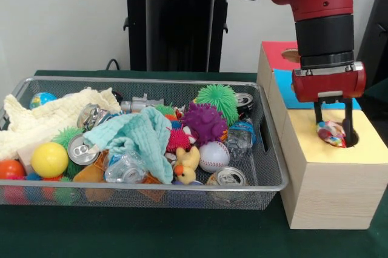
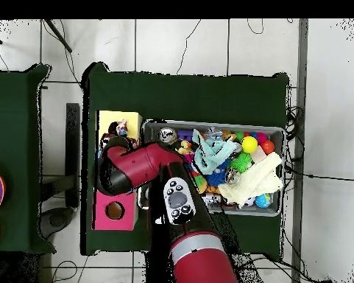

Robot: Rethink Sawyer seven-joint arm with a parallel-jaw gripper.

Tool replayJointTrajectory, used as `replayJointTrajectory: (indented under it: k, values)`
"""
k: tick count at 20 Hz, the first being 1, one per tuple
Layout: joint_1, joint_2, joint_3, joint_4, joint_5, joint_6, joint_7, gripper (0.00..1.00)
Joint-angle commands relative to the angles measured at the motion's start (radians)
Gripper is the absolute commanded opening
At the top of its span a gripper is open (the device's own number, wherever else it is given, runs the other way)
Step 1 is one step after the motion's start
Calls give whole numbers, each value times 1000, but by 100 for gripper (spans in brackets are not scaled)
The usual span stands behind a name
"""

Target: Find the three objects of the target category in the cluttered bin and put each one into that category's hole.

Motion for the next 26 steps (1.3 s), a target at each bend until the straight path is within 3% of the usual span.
replayJointTrajectory:
  k: [1,3,6,8,12,19,26]
  values:
    - [232,30,-271,-123,-44,140,114,0]
    - [285,46,-358,-138,-34,68,193,0]
    - [284,41,-373,-117,-6,46,172,0]
    - [264,29,-353,-93,10,49,126,0]
    - [175,-23,-243,-23,35,102,36,0]
    - [160,-38,-207,18,81,173,26,0]
    - [169,-36,-218,20,88,157,41,0]
